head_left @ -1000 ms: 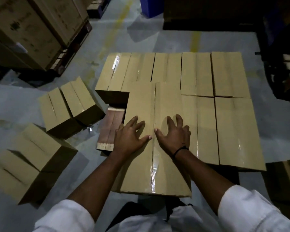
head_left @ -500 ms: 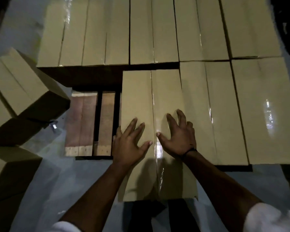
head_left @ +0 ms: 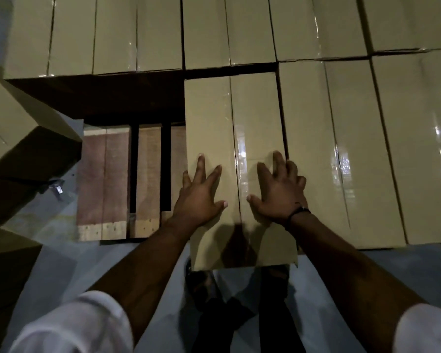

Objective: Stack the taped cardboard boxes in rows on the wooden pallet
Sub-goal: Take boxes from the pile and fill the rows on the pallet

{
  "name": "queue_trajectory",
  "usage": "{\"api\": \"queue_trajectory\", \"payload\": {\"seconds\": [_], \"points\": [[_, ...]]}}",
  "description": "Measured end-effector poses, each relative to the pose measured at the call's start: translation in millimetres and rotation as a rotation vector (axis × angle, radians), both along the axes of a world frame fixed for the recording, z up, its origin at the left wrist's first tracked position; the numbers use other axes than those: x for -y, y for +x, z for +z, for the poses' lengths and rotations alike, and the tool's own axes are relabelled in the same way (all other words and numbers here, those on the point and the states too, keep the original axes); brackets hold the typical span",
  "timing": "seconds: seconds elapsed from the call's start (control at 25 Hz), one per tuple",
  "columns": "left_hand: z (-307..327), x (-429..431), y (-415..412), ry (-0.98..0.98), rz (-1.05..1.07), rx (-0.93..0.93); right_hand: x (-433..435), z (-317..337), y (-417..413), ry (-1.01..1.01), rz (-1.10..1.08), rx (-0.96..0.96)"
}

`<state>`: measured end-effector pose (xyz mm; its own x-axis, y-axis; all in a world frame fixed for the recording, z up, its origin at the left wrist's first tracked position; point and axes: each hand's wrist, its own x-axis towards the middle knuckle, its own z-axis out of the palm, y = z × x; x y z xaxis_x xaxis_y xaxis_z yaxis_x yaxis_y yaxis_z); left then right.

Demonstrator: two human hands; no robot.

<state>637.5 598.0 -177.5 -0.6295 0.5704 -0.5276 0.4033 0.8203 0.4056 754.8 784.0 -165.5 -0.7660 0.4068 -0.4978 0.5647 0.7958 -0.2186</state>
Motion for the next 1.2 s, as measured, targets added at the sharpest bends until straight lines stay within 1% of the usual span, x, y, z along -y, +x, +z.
{"api": "queue_trajectory", "payload": {"seconds": [0.08, 0.24, 0.32, 0.44, 0.6, 0.72, 0.88, 1.04, 1.2], "points": [[-2, 3, 4, 0.001, -0.01, 0.0, 14, -4, 16, -0.033, 0.036, 0.07], [-5, 15, 13, 0.045, 0.067, -0.008, 40, -11, 57, -0.059, 0.039, 0.089], [-5, 17, 16, 0.041, 0.105, 0.017, 45, -11, 73, -0.092, 0.026, 0.122], [-2, 18, 15, 0.027, 0.115, 0.057, 46, -9, 83, -0.118, 0.074, 0.194], [-1, 19, 14, 0.029, 0.114, 0.057, 42, -8, 84, -0.134, 0.134, 0.243], [-3, 17, 14, 0.016, 0.118, 0.071, 41, -10, 85, -0.114, 0.144, 0.228], [-2, 14, 7, -0.012, 0.046, 0.09, 39, -13, 88, -0.108, 0.114, 0.184], [4, 7, -4, -0.017, 0.011, 0.079, 41, -12, 86, -0.099, 0.046, 0.147], [5, 6, -3, -0.05, -0.012, 0.058, 42, -11, 84, -0.105, 0.036, 0.133]]}}
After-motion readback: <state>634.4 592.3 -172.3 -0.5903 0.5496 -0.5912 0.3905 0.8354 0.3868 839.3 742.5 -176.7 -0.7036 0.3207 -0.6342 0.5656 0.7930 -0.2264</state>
